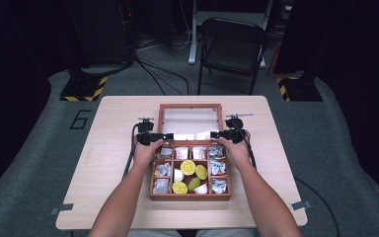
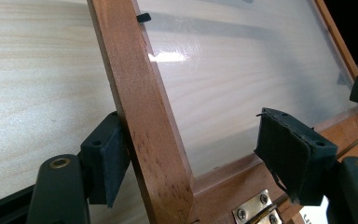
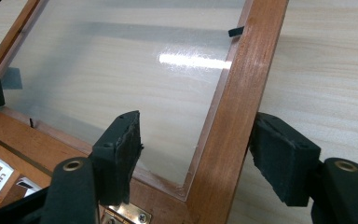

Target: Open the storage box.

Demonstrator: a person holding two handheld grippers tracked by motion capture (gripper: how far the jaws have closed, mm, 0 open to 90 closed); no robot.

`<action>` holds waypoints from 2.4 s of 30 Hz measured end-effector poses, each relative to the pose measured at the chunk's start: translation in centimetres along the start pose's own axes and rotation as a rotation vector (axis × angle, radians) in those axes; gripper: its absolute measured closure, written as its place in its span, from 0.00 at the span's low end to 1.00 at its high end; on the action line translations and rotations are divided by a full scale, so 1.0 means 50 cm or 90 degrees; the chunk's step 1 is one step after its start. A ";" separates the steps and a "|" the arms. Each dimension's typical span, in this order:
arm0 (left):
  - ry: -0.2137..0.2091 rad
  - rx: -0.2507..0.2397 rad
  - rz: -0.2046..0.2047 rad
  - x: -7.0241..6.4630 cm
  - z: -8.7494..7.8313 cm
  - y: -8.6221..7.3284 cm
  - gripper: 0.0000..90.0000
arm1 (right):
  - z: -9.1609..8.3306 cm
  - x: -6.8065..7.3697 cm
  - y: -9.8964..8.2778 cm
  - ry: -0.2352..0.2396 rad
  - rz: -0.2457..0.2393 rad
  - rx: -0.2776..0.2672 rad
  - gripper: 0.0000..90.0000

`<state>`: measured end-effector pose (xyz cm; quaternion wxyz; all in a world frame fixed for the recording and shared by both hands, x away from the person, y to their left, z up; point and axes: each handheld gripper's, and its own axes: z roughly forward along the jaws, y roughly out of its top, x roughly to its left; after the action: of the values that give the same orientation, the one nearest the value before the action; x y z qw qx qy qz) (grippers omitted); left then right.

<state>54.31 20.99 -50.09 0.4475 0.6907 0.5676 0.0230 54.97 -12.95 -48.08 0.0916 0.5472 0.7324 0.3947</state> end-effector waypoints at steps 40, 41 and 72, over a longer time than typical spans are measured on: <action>-0.003 0.013 -0.009 0.007 0.004 -0.004 0.28 | 0.009 -0.013 -0.004 0.021 0.051 0.027 0.37; -0.003 0.014 -0.010 0.007 0.004 -0.004 0.28 | 0.008 -0.013 -0.005 0.022 0.056 0.031 0.37; -0.001 0.027 -0.020 0.012 0.006 -0.006 0.27 | 0.017 -0.022 -0.009 0.034 0.098 0.046 0.37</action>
<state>54.46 21.29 -50.75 0.4336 0.6910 0.5784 0.0032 55.53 -13.57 -49.29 0.0215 0.5939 0.7042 0.3885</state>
